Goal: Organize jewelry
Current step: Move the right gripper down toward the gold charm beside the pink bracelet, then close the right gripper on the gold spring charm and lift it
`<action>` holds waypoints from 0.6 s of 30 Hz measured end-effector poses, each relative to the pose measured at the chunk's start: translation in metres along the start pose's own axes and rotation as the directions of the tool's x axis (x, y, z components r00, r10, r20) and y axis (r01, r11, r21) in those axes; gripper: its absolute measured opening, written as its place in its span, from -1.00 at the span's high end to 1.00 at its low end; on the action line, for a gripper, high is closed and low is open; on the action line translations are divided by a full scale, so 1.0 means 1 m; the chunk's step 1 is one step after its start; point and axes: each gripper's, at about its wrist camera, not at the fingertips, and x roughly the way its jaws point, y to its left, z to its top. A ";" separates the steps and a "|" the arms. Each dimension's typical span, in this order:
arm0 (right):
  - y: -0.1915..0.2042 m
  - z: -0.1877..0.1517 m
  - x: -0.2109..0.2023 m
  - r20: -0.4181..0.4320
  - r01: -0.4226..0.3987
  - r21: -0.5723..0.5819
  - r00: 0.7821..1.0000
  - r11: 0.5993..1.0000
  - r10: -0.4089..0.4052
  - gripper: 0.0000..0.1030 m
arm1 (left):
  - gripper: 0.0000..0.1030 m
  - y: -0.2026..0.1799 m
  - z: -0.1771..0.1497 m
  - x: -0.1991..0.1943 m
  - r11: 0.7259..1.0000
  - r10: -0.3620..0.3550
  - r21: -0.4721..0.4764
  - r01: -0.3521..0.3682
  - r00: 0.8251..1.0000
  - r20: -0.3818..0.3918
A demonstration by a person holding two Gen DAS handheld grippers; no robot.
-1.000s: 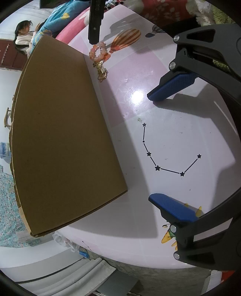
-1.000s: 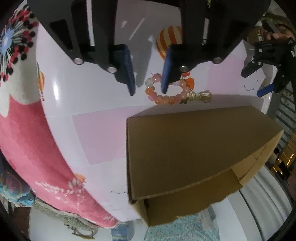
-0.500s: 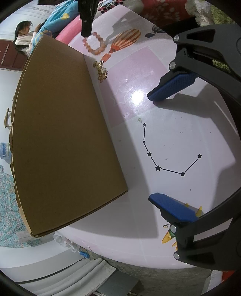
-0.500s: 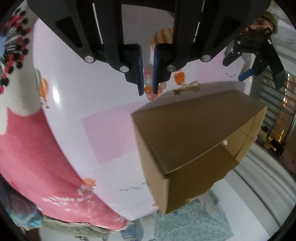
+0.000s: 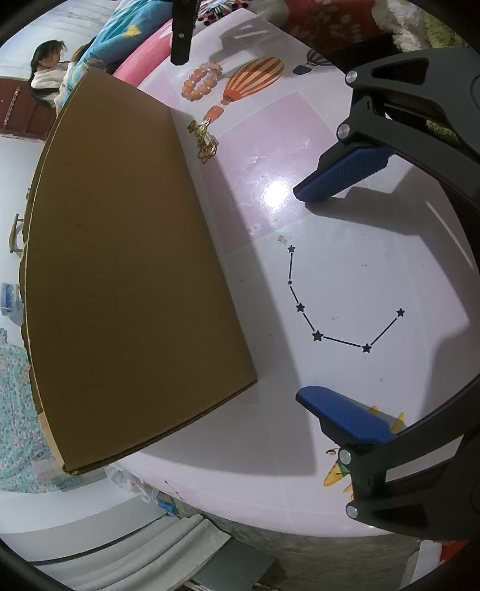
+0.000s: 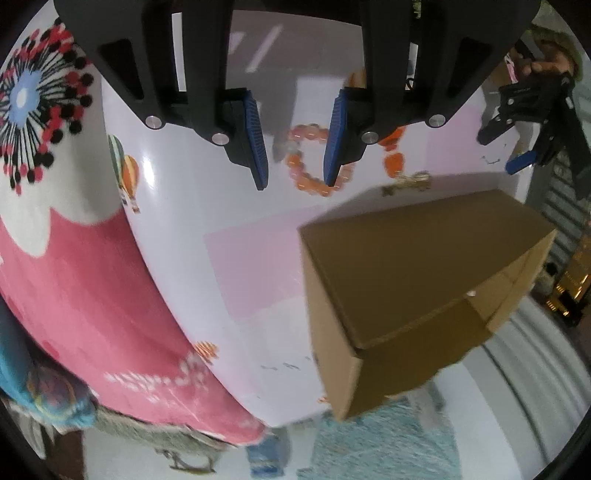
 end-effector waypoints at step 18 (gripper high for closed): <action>0.072 0.006 0.060 -0.081 -0.171 -0.207 0.984 0.963 0.157 0.83 | 0.39 -0.066 0.021 -0.001 0.967 -0.151 0.222 0.125 0.983 0.104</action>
